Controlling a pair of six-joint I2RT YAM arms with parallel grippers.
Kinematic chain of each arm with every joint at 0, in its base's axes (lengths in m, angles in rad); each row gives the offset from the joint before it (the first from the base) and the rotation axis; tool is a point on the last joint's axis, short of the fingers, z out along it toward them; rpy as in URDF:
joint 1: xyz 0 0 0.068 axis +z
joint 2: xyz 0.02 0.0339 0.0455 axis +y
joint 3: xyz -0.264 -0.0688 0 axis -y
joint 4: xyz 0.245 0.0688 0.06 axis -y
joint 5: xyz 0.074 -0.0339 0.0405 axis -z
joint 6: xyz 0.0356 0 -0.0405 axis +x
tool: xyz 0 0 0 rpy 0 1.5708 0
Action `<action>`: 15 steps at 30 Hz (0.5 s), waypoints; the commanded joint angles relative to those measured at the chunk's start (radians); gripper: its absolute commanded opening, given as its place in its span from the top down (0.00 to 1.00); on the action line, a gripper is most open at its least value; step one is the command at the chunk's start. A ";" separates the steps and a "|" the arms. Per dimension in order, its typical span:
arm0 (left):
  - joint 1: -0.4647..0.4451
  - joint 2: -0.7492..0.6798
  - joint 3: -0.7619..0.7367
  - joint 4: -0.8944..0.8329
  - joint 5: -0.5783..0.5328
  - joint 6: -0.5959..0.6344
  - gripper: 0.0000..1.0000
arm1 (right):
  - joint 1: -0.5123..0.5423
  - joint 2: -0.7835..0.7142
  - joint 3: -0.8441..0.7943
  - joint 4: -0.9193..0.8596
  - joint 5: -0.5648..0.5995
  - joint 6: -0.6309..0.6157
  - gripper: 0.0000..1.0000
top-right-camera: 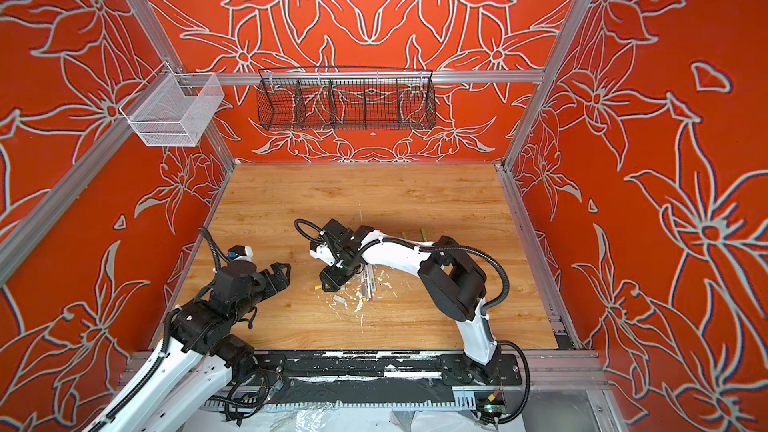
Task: Insert the pens into the pen caps
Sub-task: 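Move the right gripper over the yellow cap near the marker pile, then lower the right gripper and close it on the yellow cap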
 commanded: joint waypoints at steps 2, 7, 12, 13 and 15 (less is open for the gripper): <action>0.008 -0.097 0.039 -0.132 -0.122 -0.062 0.03 | 0.012 0.086 0.111 -0.080 -0.003 -0.121 0.41; 0.009 -0.198 0.068 -0.182 -0.153 -0.068 0.03 | 0.013 0.161 0.193 -0.129 0.038 -0.169 0.40; 0.009 -0.220 0.100 -0.204 -0.153 -0.059 0.03 | 0.015 0.227 0.265 -0.179 0.031 -0.211 0.39; 0.009 -0.219 0.104 -0.208 -0.155 -0.057 0.03 | 0.016 0.234 0.274 -0.192 0.031 -0.219 0.39; 0.009 -0.217 0.113 -0.213 -0.156 -0.054 0.03 | 0.023 0.239 0.275 -0.207 0.036 -0.239 0.40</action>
